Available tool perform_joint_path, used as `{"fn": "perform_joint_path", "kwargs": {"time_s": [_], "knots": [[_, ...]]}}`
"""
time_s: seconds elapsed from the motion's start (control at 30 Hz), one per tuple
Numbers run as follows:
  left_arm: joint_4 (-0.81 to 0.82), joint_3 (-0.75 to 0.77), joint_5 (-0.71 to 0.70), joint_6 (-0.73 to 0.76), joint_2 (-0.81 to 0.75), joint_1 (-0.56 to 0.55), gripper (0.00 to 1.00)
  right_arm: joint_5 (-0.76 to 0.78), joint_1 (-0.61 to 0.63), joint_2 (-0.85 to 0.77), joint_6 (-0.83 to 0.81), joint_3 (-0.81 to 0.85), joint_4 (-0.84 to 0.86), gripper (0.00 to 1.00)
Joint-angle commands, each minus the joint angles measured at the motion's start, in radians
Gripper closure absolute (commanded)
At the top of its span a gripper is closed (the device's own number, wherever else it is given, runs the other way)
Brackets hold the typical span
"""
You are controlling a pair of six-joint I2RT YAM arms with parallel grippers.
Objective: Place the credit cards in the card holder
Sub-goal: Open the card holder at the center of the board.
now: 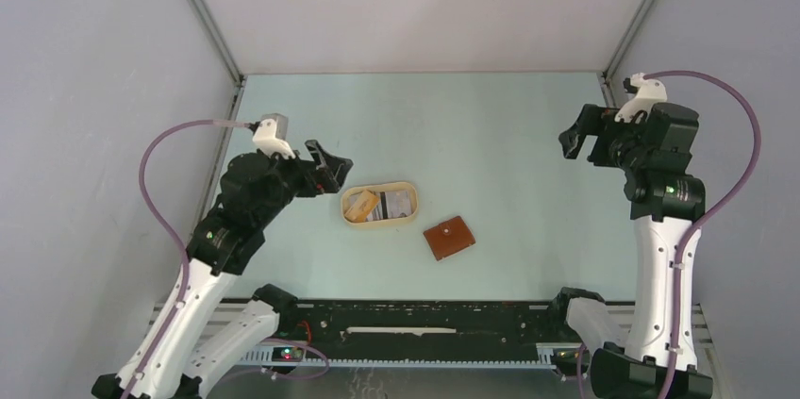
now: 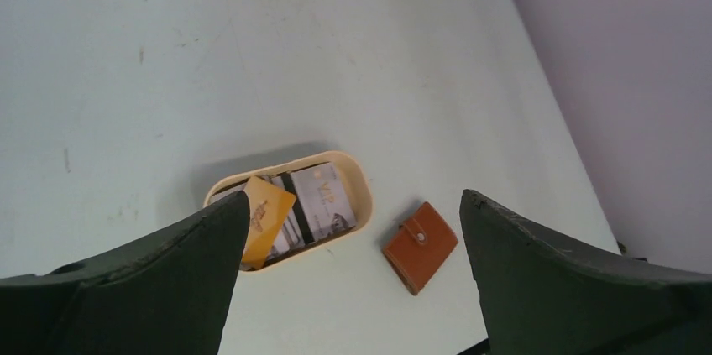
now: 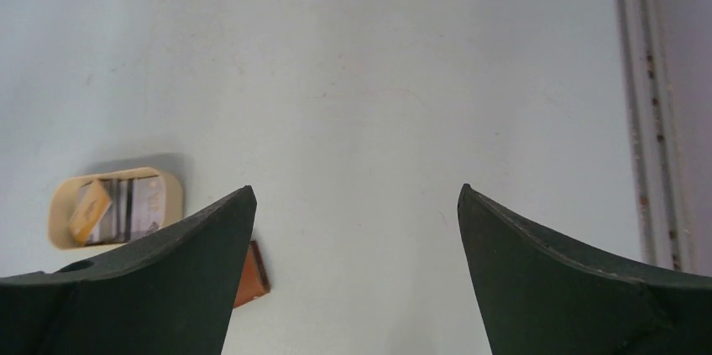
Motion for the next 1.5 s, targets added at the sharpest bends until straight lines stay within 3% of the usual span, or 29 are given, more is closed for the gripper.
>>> {"fn": "perform_joint_path", "kwargs": {"time_s": [0.0,0.1,0.2,0.27,0.33,0.43,0.53,0.7,0.87,1.07,1.47], "knots": [[0.132,-0.096,0.043,-0.088,-0.079,-0.036,0.0,-0.156,-0.005,-0.026,-0.016,0.002,0.002,0.0],[0.22,-0.178,0.114,-0.148,-0.106,-0.048,0.0,-0.294,-0.001,-0.046,-0.114,-0.029,0.003,0.0],[0.229,-0.215,0.089,-0.146,-0.117,-0.085,0.0,-0.639,0.002,-0.055,-0.412,-0.057,-0.101,0.0],[0.239,-0.237,0.071,-0.136,-0.122,-0.123,0.0,-0.76,0.01,-0.055,-0.585,-0.065,-0.243,0.0],[0.269,-0.266,0.056,-0.126,-0.119,-0.169,0.0,-0.805,0.034,-0.054,-0.687,-0.097,-0.304,0.0],[0.351,-0.336,0.01,-0.135,-0.095,-0.249,0.0,-0.738,0.104,-0.03,-0.747,-0.177,-0.299,0.0],[0.447,-0.395,-0.071,-0.185,-0.057,-0.321,0.0,-0.633,0.189,0.055,-0.715,-0.203,-0.284,0.0],[0.662,-0.465,-0.108,-0.269,0.013,-0.376,0.02,-0.54,0.315,0.215,-0.499,-0.238,-0.174,0.01],[0.633,-0.419,-0.084,-0.262,0.108,-0.385,0.06,-0.49,0.36,0.376,-0.388,-0.247,-0.088,0.07],[0.67,-0.42,-0.081,-0.26,0.219,-0.406,0.14,-0.582,0.391,0.592,-0.363,-0.195,-0.089,0.22],[0.619,-0.39,-0.082,-0.202,0.353,-0.496,0.28,-0.525,0.469,0.86,-0.253,-0.149,0.018,0.45]]}}
